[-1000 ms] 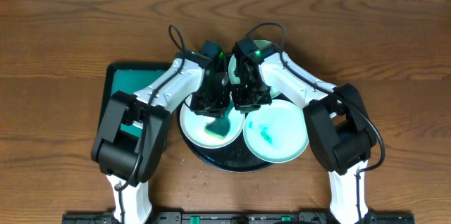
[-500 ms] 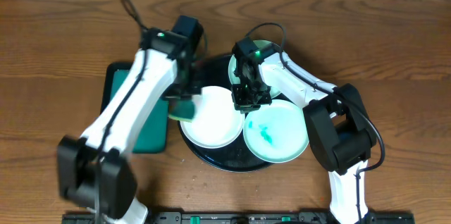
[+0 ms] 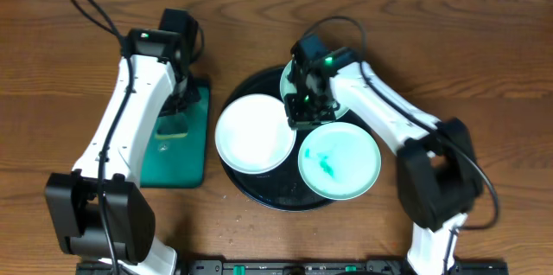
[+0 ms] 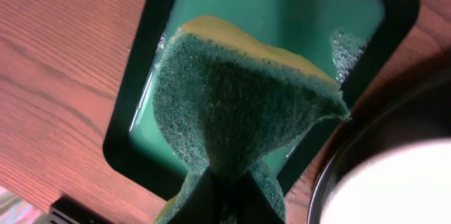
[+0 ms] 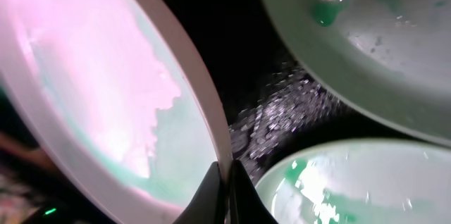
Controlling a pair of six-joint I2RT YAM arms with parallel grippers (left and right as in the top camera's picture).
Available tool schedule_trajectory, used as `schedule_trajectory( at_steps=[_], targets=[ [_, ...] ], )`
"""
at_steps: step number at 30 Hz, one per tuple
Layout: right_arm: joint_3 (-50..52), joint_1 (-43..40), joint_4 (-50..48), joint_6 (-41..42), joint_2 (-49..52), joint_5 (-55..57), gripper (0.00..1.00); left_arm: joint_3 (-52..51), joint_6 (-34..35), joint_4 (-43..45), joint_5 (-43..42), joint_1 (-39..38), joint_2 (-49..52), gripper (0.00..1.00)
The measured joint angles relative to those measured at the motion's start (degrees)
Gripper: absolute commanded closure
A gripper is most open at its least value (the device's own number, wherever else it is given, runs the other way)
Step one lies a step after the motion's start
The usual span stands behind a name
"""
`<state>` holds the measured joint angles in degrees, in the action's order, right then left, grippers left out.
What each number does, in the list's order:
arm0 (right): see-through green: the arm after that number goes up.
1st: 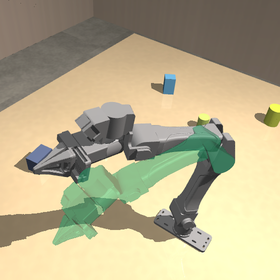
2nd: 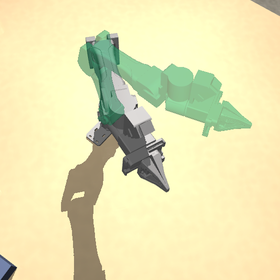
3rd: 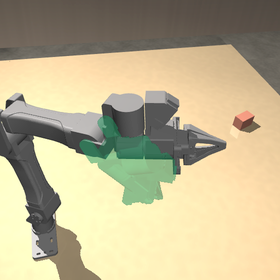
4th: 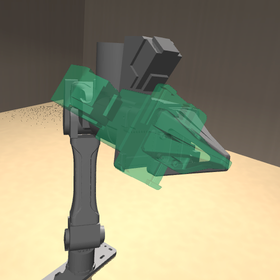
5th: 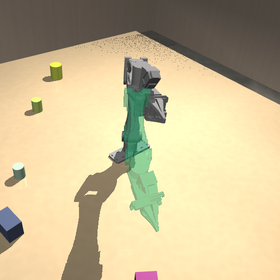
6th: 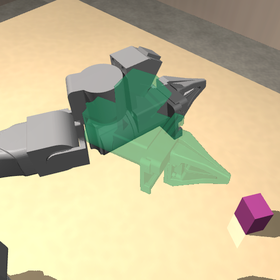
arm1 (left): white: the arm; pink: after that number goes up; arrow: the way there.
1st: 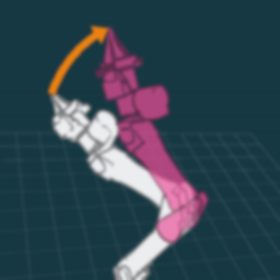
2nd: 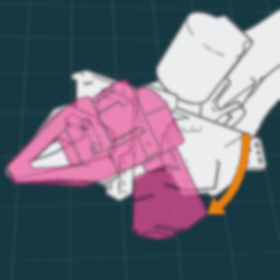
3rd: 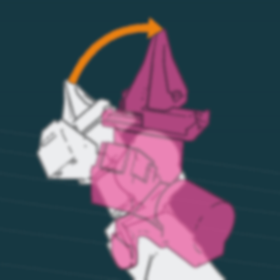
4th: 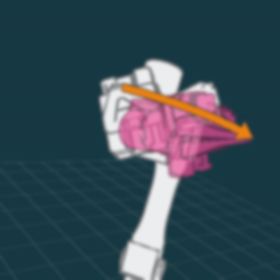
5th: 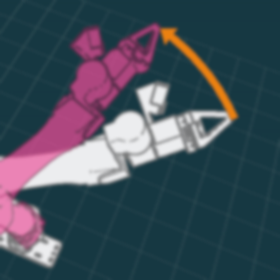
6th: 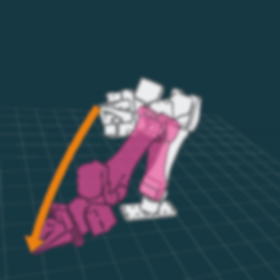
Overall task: Clean dirty plates on tray and stack at the side
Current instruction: 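Return the left gripper with sponge over the water tray, then lift and tilt the white plate upright with the right gripper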
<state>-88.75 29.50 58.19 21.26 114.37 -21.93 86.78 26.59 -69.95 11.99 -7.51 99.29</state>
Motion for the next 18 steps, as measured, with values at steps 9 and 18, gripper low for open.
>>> schedule_trajectory(
  at_steps=[9,18],
  targets=[
    [0.0,-5.55,-0.46,2.62,-7.98,-5.46,0.99,-0.02,-0.28,0.59,-1.42,1.46,0.07,0.93],
    [-0.09,-13.31,4.83,12.39,-12.46,-8.09,0.99,-0.02,-0.72,0.79,-1.57,1.46,0.07,0.93]
  ],
)
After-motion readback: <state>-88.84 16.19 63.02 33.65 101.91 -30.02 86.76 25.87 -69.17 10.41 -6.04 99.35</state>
